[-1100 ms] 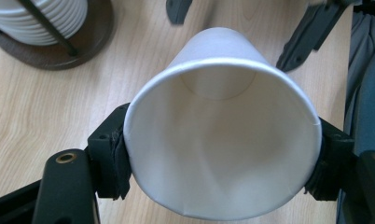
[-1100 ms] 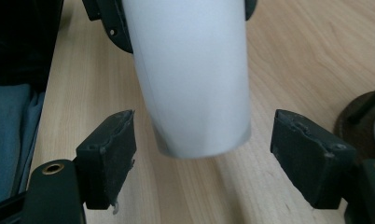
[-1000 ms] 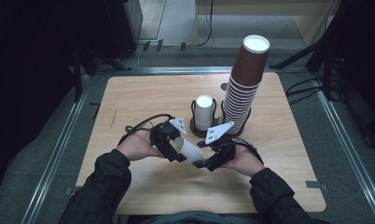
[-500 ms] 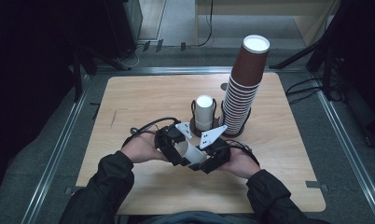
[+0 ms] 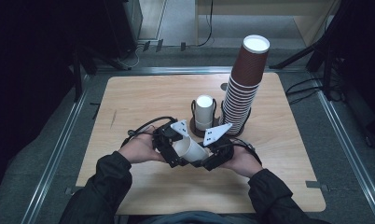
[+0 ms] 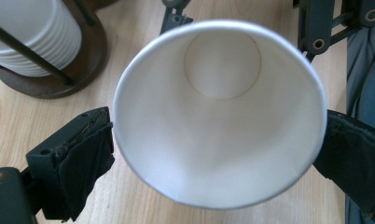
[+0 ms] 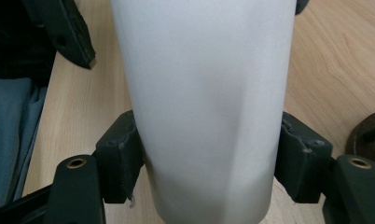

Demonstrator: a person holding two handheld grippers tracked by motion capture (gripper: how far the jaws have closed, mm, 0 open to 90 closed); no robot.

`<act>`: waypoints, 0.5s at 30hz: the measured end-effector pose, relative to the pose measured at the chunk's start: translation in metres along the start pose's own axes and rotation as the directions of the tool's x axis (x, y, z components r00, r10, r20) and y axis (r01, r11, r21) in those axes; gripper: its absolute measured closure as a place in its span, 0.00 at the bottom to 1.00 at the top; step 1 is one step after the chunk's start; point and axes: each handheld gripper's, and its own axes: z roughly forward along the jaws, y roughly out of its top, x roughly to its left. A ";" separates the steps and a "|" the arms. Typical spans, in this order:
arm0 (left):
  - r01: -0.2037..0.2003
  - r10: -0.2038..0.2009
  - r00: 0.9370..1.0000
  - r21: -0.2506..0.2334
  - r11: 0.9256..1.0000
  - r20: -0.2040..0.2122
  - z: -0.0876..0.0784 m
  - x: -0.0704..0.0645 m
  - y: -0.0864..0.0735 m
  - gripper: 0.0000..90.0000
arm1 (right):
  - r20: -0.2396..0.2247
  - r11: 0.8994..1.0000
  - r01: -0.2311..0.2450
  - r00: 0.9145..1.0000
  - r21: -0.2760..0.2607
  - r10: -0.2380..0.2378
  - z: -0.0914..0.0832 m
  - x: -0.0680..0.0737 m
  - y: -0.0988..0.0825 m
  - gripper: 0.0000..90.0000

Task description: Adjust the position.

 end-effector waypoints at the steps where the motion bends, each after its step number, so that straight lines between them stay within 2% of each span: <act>1: 0.008 -0.007 1.000 -0.026 1.000 0.007 -0.002 0.001 -0.002 0.02 | -0.001 1.000 -0.004 1.000 -0.002 0.004 -0.001 0.000 0.000 0.36; 5: 0.043 -0.043 0.999 -0.082 0.996 0.002 -0.008 0.004 -0.009 0.02 | 0.006 1.000 -0.008 1.000 -0.015 0.008 -0.004 -0.002 -0.001 0.36; 8: 0.053 -0.054 0.999 -0.119 0.991 -0.005 -0.010 0.005 -0.013 0.02 | 0.009 1.000 -0.009 1.000 -0.023 0.010 -0.006 -0.002 -0.001 0.36; 11: 0.076 -0.073 0.997 -0.166 0.983 0.020 -0.009 0.006 -0.020 0.02 | 0.010 0.999 -0.018 1.000 -0.033 0.018 -0.008 -0.002 0.000 0.36; 13: 0.091 -0.089 0.996 -0.175 0.980 0.018 -0.008 0.006 -0.022 0.02 | 0.014 0.999 -0.020 1.000 -0.036 0.020 -0.009 -0.003 0.000 0.36; 15: 0.103 -0.100 0.995 -0.199 0.975 0.023 -0.007 0.006 -0.022 0.02 | 0.009 0.999 -0.027 1.000 -0.038 0.028 -0.010 -0.003 0.000 0.36</act>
